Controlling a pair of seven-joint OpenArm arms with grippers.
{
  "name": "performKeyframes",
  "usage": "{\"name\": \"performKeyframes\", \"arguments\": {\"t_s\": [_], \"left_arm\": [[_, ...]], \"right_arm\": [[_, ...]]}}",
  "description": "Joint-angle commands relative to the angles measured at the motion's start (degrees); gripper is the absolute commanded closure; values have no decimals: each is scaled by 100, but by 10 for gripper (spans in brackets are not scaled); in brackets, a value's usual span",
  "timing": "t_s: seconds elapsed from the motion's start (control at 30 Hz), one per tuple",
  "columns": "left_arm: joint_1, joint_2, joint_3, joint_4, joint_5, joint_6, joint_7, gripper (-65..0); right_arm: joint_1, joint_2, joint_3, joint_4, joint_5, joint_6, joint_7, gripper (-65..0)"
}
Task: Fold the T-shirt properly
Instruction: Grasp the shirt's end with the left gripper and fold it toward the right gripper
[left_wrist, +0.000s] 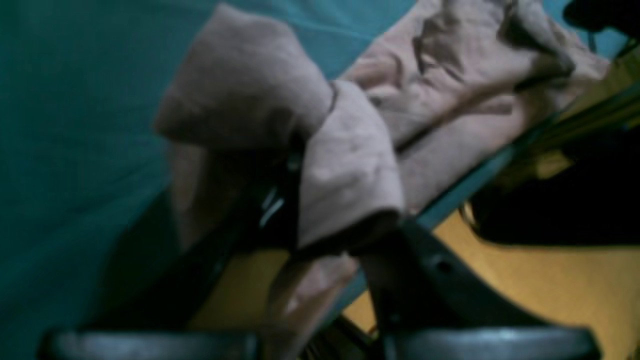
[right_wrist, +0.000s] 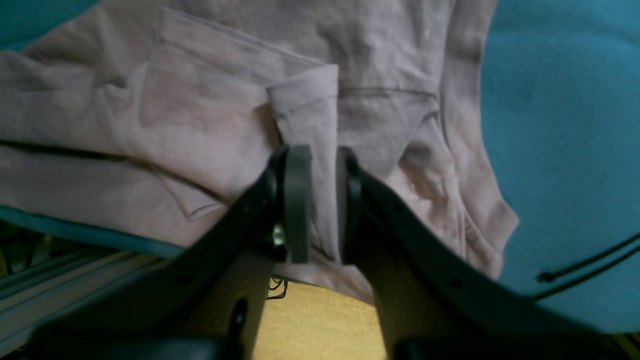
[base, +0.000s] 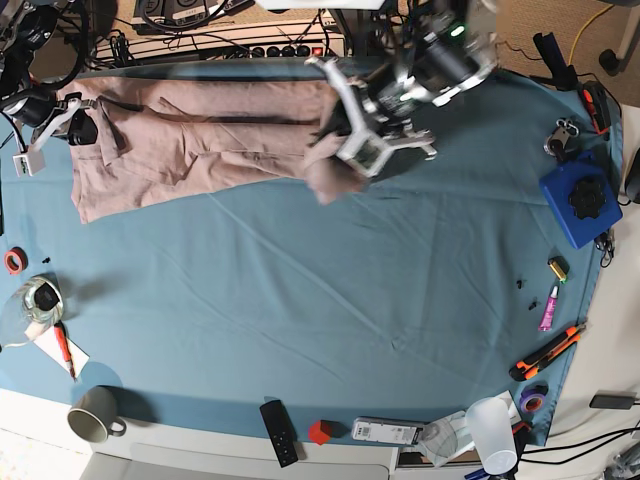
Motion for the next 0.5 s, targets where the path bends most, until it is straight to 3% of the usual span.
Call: {"name": "performKeyframes", "arguments": {"t_s": [0.0,0.23,0.47], "left_arm": [[-63,72,133,-111,-59,-22,-118,0],[-599,525,763,-920,-35,-20,-76,0],[-704,907,890,-1154,52,-20,-79,0]], "right_arm": [[17,116,63,87,94,20,82,-97],[17,116,63,87,94,17,82,-97],[20,116,63,87,94,20,82,-97]]}}
